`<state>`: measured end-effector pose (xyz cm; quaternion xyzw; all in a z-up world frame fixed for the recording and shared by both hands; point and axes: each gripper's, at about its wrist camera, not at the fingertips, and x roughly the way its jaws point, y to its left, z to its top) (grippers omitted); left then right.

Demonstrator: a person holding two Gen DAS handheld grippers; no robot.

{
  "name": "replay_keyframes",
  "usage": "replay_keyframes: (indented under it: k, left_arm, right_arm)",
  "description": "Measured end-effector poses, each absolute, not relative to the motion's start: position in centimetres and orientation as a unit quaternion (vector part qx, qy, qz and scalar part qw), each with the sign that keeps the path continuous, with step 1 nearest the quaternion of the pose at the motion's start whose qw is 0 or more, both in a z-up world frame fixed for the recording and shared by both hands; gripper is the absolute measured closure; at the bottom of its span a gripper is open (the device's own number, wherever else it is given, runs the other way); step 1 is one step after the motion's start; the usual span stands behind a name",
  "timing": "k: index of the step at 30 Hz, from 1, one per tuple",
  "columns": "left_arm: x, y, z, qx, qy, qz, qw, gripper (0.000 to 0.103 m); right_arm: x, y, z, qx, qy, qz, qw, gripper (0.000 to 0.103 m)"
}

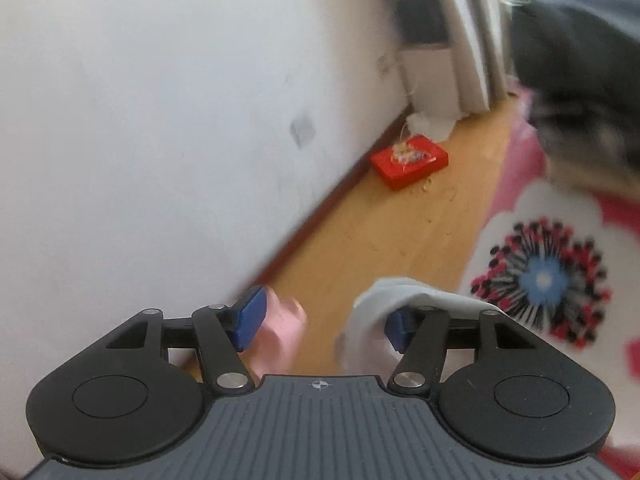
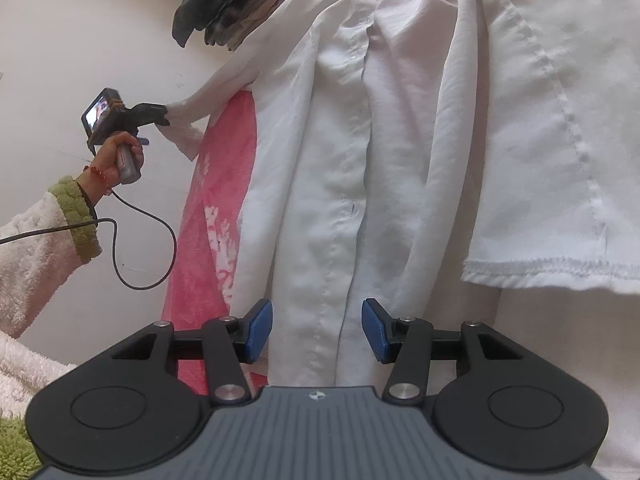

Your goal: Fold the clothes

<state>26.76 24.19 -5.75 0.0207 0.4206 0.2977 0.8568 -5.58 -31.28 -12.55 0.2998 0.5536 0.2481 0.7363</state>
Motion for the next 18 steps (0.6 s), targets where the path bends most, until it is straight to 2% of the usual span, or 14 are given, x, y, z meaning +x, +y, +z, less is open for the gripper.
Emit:
replay_keyframes:
  k: [4,8,11,13,15,17,18]
  left_arm:
    - [25.7,28.4,-6.6,-0.162,0.450,0.326,0.815,0.041]
    - [24.2,30.6,-8.6,-0.235,0.478,0.349,0.771,0.041]
    - [24.8,31.4,-9.9,-0.178,0.518,0.360,0.755,0.041]
    - [24.9,30.5,-10.6,-0.069,0.534,0.372,0.757,0.041]
    - [25.1,29.0,-11.3,0.081,0.528,0.367,0.762,0.040]
    - [24.7,28.5,-12.0,0.175,0.524,0.351,0.756,0.037]
    - [24.4,29.1,-12.1,0.181,0.531,0.350,0.751,0.037]
  right_arm:
    - [-6.0,-31.6,-12.1,0.299,0.550,0.244,0.741,0.050]
    - [-6.2,-32.3,-12.1,0.310,0.547,0.235,0.741,0.050]
    - [-6.1,-32.6,-12.3,0.314,0.550,0.228,0.740,0.050]
    - [-6.0,-32.8,-12.5,0.316,0.552,0.225,0.738,0.050]
    - [-5.9,-32.8,-12.7,0.318,0.554,0.223,0.736,0.050]
    - [-5.8,-32.7,-12.7,0.315,0.555,0.223,0.737,0.050]
    - [-5.8,-32.6,-12.7,0.314,0.555,0.223,0.737,0.050]
